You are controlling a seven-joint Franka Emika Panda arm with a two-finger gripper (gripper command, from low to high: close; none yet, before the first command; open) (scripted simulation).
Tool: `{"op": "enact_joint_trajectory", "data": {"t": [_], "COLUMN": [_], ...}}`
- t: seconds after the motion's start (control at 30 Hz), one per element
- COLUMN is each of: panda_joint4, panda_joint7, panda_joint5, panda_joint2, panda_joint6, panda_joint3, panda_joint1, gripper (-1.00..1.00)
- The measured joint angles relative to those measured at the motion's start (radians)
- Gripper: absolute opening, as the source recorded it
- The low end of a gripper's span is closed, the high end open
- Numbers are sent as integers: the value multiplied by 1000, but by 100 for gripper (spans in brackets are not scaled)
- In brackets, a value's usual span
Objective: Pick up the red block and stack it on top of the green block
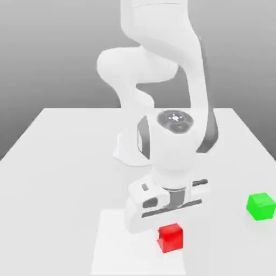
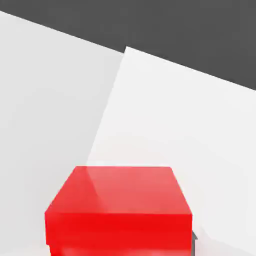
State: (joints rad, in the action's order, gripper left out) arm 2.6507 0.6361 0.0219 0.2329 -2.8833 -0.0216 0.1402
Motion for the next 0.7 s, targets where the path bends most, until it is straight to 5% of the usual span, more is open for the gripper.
{"op": "enact_joint_trajectory", "data": {"t": [0.2,0.7], "panda_joint4": [9,-84], "panda_joint7": [44,462], "panda_joint5": [-10,33], "panda_joint2": [-150,-127], "panda_joint6": [141,215], "panda_joint3": [-42,-220], "panda_joint1": [49,447], "gripper": [-100,-100]}}
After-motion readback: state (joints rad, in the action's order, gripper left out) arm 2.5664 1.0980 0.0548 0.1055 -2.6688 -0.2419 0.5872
